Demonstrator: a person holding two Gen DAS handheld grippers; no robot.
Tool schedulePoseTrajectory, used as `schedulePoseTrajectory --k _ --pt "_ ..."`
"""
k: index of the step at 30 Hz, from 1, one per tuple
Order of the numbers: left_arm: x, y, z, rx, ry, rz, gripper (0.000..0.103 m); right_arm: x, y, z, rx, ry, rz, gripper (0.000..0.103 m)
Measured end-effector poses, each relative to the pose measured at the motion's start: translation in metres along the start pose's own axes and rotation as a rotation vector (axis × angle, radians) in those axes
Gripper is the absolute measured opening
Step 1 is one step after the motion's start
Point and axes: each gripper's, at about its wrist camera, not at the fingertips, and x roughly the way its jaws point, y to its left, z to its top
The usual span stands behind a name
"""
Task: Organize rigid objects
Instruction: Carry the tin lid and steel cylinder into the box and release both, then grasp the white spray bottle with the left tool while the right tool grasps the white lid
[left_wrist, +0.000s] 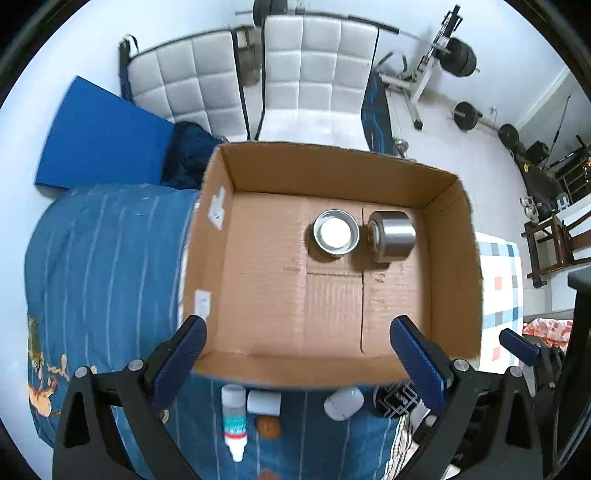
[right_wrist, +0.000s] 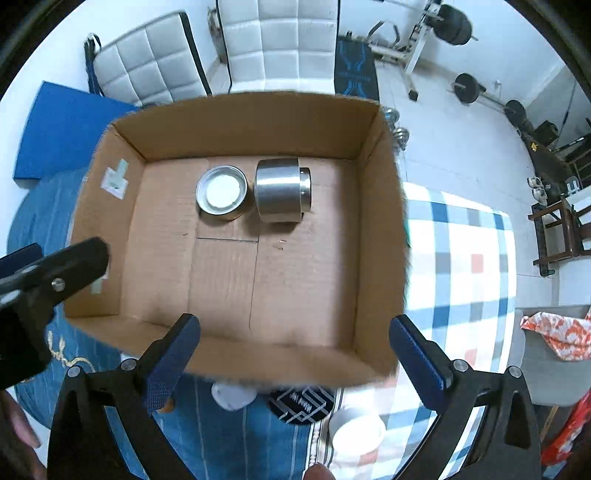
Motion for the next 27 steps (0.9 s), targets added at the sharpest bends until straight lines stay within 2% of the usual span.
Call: schedulePoseTrajectory --k 6,14,19,23,27 --pt "-0.045 -0.001 -0.037 0.004 -0.071 -0.003 0.102 -0.05 -0.005 -0.037 0.0 -0.099 -0.008 0.103" --pt "-0.104 -0.005 -0.079 0.021 -0.146 0.015 0.102 -0.102 -0.008 -0.07 0.0 -0.171 0.004 0.103" --pt "-0.127 -0.005 -0.096 0.02 -0.194 0.006 0.102 -0.125 -0.01 -0.087 0.002 -0.201 0.033 0.103" --pt "-0.135 -0.002 -0.103 0.02 -0.209 0.01 0.102 -0.136 -0.012 -0.095 0.009 -0.217 0.067 0.103" --pt "-0.116 0.013 -0.115 -0.003 -0.151 0.053 0.102 -0.118 -0.025 -0.108 0.024 -0.158 0.087 0.103"
